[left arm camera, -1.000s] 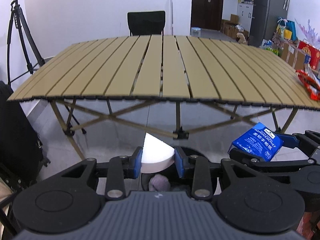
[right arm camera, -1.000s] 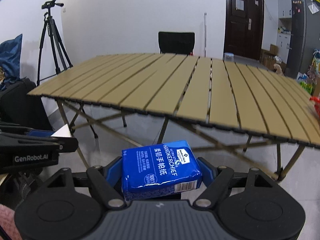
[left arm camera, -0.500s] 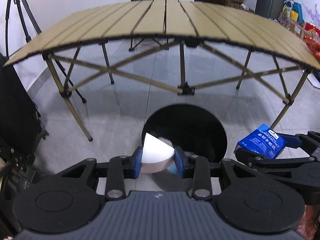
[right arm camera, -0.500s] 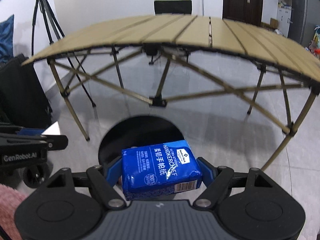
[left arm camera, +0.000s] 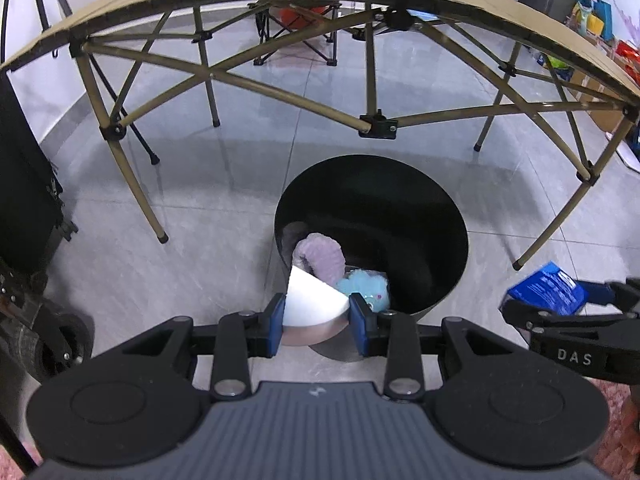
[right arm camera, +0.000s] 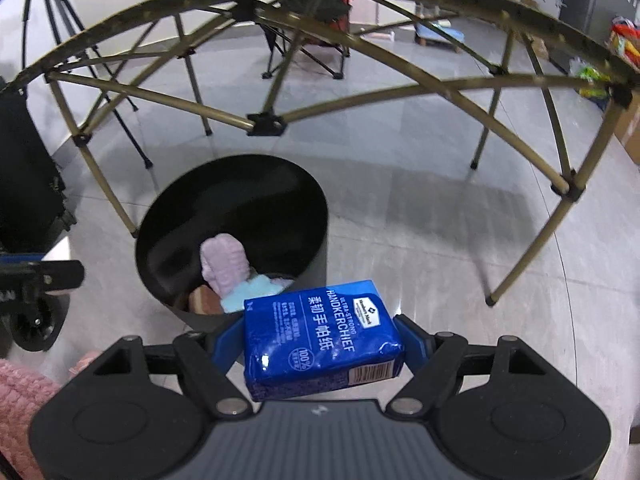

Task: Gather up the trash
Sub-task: 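Carry the foam wedge and tissue pack off the table down over the black bin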

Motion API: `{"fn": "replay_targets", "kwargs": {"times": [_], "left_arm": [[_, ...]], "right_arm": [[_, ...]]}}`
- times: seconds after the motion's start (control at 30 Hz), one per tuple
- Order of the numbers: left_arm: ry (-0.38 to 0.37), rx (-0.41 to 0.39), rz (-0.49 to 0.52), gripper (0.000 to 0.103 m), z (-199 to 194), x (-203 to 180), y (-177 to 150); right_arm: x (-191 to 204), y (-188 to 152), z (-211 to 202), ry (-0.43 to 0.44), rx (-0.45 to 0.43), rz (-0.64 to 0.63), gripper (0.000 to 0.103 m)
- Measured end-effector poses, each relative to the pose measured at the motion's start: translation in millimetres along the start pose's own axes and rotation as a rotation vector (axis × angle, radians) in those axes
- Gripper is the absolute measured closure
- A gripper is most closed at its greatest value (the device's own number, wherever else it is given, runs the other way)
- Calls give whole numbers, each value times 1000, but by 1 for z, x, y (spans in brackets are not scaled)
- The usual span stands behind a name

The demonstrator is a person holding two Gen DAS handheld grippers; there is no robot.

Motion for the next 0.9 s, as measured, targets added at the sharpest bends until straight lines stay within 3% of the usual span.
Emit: {"fn": "replay_targets", "kwargs": {"times": [0.43, 0.9], "left_arm": [[7, 77, -7, 69, 21, -5, 6], [21, 120, -7, 69, 42, -22, 37]], "right_arm": [[-17, 3, 10, -29, 21, 70, 26], [-50, 19, 12, -79, -12, 181, 26]]}}
Point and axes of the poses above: each gripper's, at about its wrist camera, not at the fingertips, and z roughly the way its jaws point, x to its left, y to its top, the point moved 4 cm from there along z, roughly the way its jaws point, and after that the axes turned 7 degrees about z, right-handed, at the moved point
